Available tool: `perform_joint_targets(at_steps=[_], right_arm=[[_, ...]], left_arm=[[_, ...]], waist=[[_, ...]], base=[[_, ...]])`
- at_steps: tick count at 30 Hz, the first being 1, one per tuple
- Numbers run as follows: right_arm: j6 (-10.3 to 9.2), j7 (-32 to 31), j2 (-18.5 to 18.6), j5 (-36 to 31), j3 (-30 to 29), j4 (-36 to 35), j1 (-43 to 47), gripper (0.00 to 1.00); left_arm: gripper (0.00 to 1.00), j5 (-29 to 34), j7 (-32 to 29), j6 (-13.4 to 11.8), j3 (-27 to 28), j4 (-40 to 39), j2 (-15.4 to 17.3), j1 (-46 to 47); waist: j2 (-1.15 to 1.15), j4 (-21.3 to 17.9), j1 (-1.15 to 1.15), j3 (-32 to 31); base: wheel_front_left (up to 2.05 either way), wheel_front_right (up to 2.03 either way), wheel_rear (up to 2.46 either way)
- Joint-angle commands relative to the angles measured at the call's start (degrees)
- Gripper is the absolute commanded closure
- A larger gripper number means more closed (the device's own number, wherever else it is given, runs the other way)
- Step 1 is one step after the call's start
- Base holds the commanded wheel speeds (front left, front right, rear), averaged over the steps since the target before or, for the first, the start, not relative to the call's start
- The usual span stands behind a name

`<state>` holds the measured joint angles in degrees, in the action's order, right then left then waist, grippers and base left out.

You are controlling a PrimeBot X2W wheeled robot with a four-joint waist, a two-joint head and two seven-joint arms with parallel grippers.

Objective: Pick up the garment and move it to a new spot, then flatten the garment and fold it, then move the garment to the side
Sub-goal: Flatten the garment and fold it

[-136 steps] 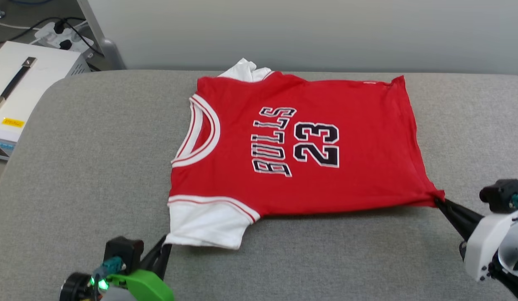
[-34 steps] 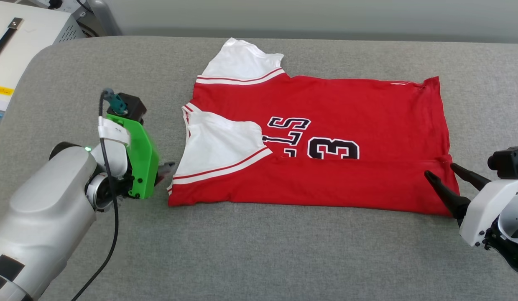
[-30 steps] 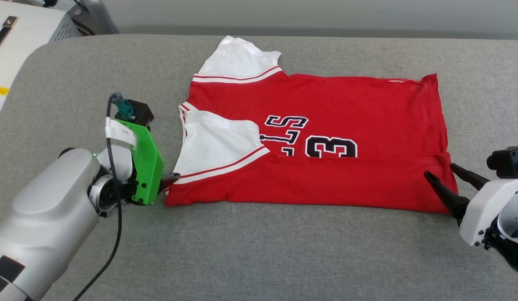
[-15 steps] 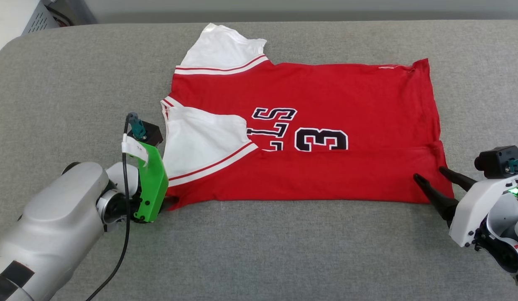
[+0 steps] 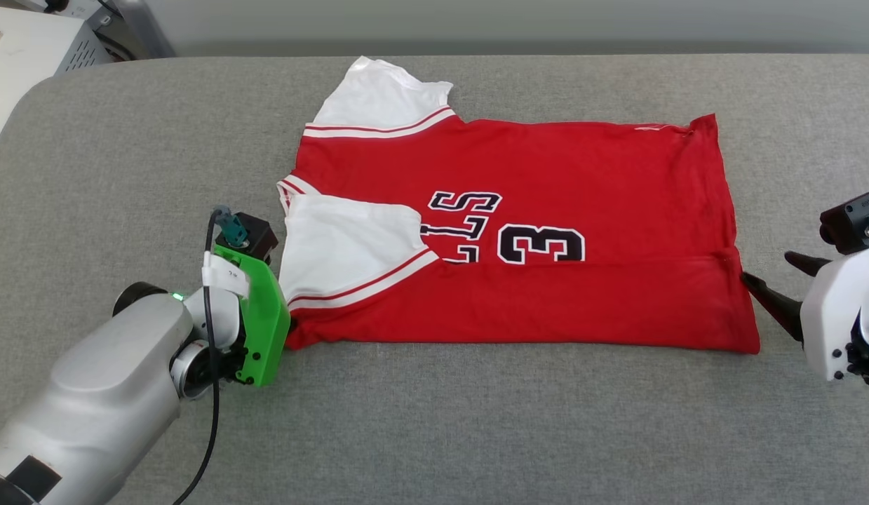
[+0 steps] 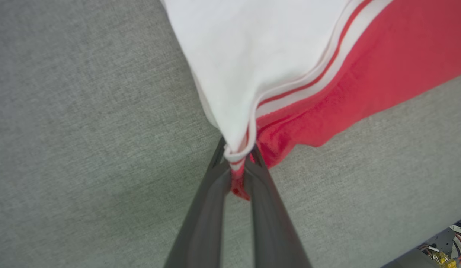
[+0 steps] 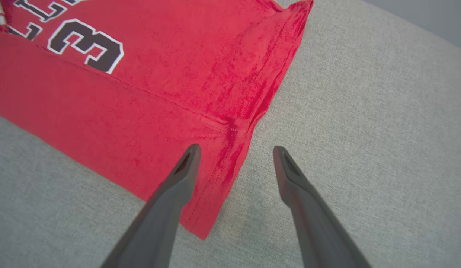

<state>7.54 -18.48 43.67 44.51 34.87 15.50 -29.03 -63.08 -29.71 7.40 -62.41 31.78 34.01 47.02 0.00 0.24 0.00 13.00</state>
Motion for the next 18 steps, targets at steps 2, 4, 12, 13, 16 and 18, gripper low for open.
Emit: perform_joint_targets(at_steps=[2,4,12,13,16,18], right_arm=[[-0.05,-5.4,1.3,1.8,0.5,-0.9,-1.2,0.00],[-0.05,-13.7,2.4,4.0,0.6,-1.1,-1.7,0.00],[-0.05,-16.9,-2.0,3.5,0.7,4.3,-1.8,0.00],[-0.05,-16.9,-2.7,3.2,1.0,5.2,-1.7,0.00],[-0.05,-17.2,-4.9,2.4,2.9,8.2,-1.2,0.00],[-0.05,-16.8,-6.0,2.1,4.2,10.0,-0.9,0.00]], left_arm=[[1.00,0.2,1.1,0.1,-0.3,-1.2,0.5,-0.7],[1.00,0.6,2.3,0.1,-0.3,-2.5,0.9,-0.4],[1.00,1.8,3.6,0.0,-0.3,-3.0,0.6,0.9],[1.00,1.8,3.8,0.0,-0.2,-3.0,0.6,0.9],[1.00,1.8,4.4,0.0,-0.3,-2.7,0.7,0.5],[1.00,1.7,4.8,0.0,-0.3,-2.4,0.5,0.0]], waist=[[0.00,0.5,0.00,-0.3],[0.00,0.9,0.00,0.3],[0.00,1.8,0.00,2.5],[0.00,1.8,0.00,2.7],[0.00,1.6,0.00,3.2],[0.00,1.5,0.00,3.3]], base=[[0.00,0.00,0.00],[0.00,0.00,0.00],[0.00,0.00,0.00],[0.00,0.00,0.00],[0.00,0.00,0.00],[0.00,0.00,0.00]])
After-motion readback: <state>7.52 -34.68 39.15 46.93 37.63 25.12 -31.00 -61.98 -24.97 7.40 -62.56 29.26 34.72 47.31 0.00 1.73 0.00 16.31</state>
